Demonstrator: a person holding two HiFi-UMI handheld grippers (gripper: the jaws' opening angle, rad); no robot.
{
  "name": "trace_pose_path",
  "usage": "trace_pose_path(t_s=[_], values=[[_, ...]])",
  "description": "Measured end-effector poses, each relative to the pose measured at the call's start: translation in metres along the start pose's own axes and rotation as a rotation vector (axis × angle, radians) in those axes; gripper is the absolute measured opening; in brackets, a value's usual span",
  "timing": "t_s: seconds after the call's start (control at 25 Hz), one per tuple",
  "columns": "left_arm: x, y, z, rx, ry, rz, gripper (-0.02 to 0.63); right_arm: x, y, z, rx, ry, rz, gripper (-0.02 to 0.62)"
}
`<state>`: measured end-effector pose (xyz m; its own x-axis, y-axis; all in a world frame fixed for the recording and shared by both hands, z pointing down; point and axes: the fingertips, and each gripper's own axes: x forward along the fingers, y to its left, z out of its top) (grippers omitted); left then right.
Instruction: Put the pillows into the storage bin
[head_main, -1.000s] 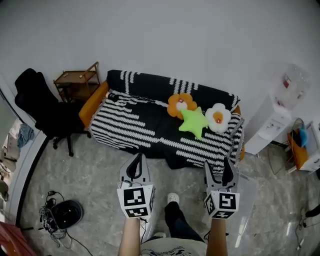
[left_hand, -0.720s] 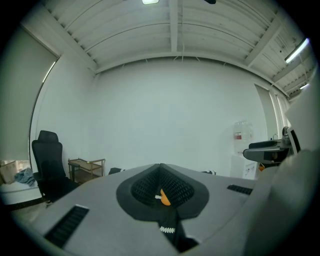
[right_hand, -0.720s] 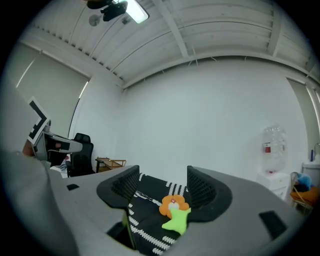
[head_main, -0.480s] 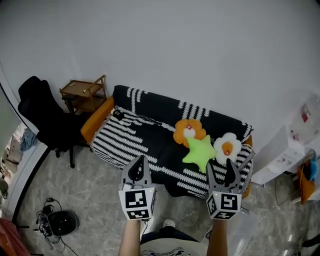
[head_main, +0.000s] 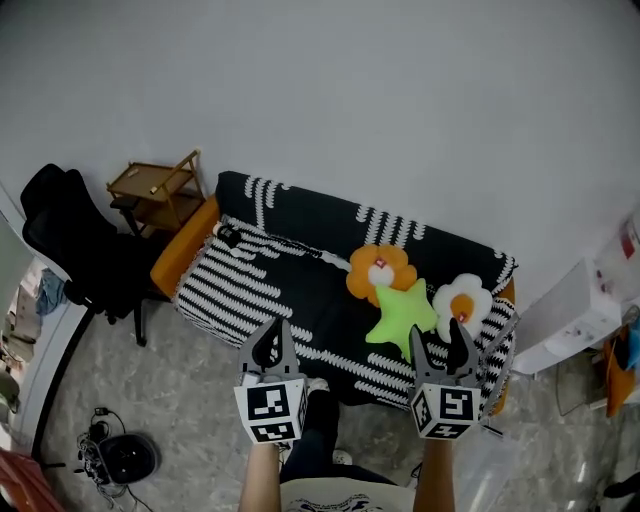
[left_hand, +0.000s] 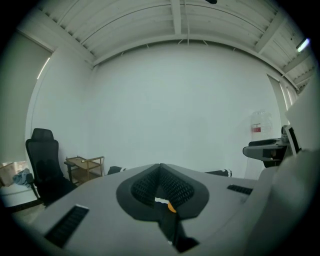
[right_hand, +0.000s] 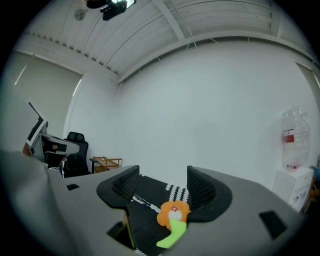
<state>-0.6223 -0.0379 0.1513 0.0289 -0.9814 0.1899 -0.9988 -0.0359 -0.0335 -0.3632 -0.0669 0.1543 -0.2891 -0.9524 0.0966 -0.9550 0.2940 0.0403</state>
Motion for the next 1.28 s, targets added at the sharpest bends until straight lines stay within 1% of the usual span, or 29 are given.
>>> trace_pose_path(t_s=[0.2,0.4,0.56,0.68,0.92,1.08,1.28], values=[[0.079,0.016,0.0,-0.007,0.009,-0.03,0.014,0.071,-0.006,-0.008,-0.003,0.02,-0.019,0.301],[0.169,0.039,0.011,-0.006,0.025,-0.073,0.014,0.157,-0.009,-0.005,0.001,0.043,-0.049,0.301],[0.239,0.057,0.022,-0.006,0.038,-0.103,0.014,0.223,-0.009,0.0,-0.019,0.065,-0.059,0.302],[0.287,0.07,0.023,-0.009,0.052,-0.127,0.014,0.267,-0.007,-0.004,-0.03,0.088,-0.067,0.304],[0.356,0.077,0.007,-0.005,0.114,-0.174,0.014,0.331,-0.011,-0.037,-0.029,0.181,-0.075,0.319],[0.388,0.074,-0.011,-0.007,0.155,-0.188,0.014,0.358,-0.018,-0.065,-0.041,0.255,-0.067,0.324],[0.422,0.069,-0.043,0.019,0.219,-0.189,0.014,0.388,-0.03,-0.108,-0.054,0.334,-0.042,0.331]])
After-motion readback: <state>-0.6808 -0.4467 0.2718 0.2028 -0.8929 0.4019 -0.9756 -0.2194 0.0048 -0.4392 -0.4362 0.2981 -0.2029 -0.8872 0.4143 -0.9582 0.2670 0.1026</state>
